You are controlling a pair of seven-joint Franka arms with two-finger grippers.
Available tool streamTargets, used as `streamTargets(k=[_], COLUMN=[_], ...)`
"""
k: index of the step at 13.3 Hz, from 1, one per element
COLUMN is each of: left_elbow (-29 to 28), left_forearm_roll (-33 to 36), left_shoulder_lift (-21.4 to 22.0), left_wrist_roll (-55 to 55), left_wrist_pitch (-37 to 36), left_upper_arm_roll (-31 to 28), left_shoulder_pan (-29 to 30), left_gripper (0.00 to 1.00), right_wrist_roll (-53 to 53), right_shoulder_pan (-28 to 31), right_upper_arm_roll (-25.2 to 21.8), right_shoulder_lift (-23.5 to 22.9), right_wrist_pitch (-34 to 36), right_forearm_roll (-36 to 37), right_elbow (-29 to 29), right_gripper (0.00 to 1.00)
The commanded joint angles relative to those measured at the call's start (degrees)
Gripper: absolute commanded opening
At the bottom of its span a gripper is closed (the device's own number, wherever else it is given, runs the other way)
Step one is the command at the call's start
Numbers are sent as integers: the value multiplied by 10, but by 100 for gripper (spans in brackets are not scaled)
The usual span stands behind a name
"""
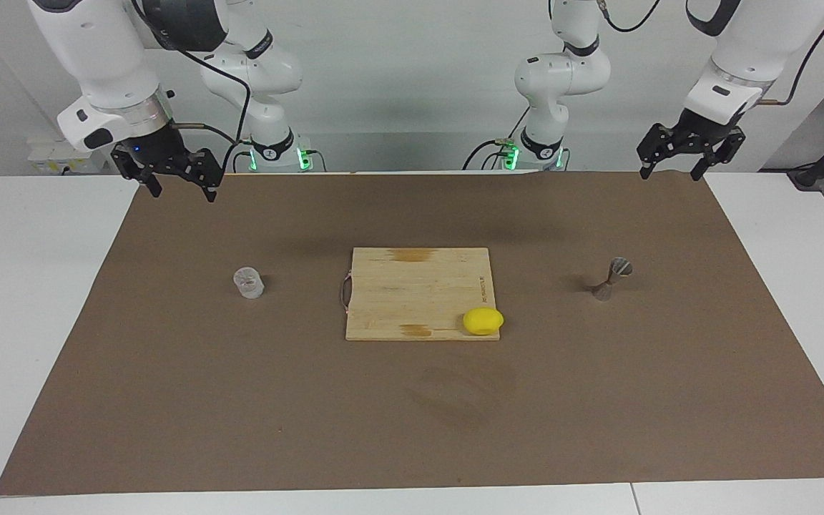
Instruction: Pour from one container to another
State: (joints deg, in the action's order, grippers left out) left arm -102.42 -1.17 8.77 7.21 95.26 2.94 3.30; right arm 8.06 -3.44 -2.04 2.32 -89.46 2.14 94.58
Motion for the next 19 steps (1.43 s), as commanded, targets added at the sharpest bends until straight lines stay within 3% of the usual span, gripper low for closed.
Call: streamTargets(k=[1, 5, 11, 17, 19], left_elbow=[2, -22, -71, -73, -56], left_forearm_roll=[-2, -4, -4, -3, 3], left_shoulder_lift=[-30, -58, -46, -45, -47], left_wrist_roll=[9, 5, 1, 0, -7], left_wrist_pitch=[47, 119, 196, 187, 138], left_upper_arm_roll=[1, 1, 0, 0, 2], left_shoulder_pan=[3, 6, 15, 15, 7], left_gripper=[100, 100, 100, 100, 100], right_wrist_roll=[0, 0, 0, 0, 0], right_shoulder_pan=[5, 5, 4, 4, 4], right_upper_arm_roll=[2, 2, 2, 2, 2], right_shoulder_lift=[14, 14, 14, 14, 14], right_wrist_pitch=[6, 6, 6, 6, 6], right_forearm_roll=[-12, -12, -12, -12, -12], right_elbow=[13, 13, 13, 13, 14], right_gripper=[100, 100, 100, 100, 100])
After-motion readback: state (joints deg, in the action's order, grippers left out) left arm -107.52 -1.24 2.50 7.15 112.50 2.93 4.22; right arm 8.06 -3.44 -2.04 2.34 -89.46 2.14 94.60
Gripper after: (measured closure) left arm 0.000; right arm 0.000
